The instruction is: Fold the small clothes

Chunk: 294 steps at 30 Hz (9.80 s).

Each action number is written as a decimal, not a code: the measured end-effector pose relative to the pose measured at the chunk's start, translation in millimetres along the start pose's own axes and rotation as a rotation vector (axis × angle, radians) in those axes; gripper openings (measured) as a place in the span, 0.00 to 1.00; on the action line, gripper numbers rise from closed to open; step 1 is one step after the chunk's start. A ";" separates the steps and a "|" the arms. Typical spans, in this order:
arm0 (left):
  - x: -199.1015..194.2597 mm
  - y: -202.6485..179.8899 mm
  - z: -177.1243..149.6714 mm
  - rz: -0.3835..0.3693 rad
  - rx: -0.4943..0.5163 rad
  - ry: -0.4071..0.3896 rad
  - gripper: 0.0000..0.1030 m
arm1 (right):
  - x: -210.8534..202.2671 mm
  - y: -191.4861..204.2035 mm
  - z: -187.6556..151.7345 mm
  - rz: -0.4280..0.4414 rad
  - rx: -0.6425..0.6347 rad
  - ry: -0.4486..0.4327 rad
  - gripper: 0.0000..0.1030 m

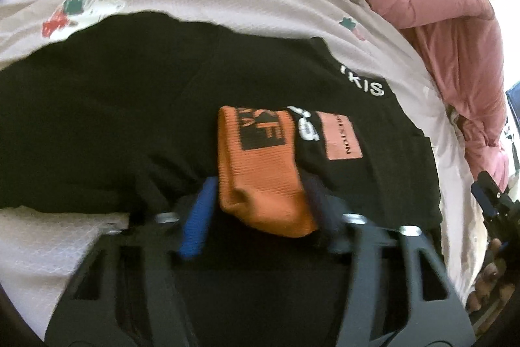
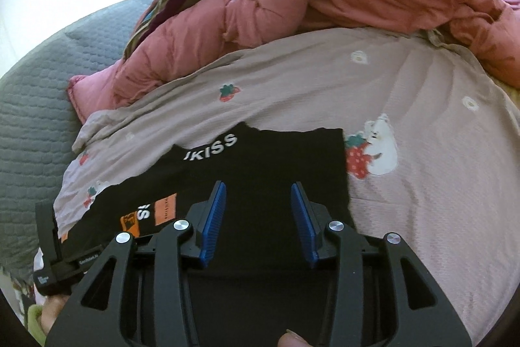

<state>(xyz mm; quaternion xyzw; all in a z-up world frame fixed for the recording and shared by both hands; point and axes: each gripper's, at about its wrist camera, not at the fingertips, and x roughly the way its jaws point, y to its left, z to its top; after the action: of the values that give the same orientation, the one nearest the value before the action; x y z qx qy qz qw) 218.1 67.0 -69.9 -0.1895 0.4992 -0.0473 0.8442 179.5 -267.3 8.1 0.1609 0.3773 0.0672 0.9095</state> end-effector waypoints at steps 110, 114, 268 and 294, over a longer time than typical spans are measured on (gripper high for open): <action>-149.3 98.0 -17.4 0.271 0.060 -0.303 0.91 | -12.0 188.9 -51.0 0.137 -0.420 0.048 0.95; -154.9 105.8 -18.5 0.290 0.038 -0.322 0.91 | -12.1 204.4 -52.0 0.151 -0.442 0.044 0.95; -111.3 51.9 6.2 0.205 0.079 -0.362 0.57 | 78.4 162.1 -75.0 0.183 -0.251 0.281 0.76; -140.3 79.4 10.7 0.177 -0.048 -0.475 0.64 | 68.3 197.1 -67.4 0.267 -0.362 0.138 0.07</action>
<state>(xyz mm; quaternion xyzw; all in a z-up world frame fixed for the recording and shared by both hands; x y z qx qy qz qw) 148.8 181.0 21.2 -0.1710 0.3024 0.0846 0.9339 179.8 -49.3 -14.3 0.0385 0.3958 0.2643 0.8787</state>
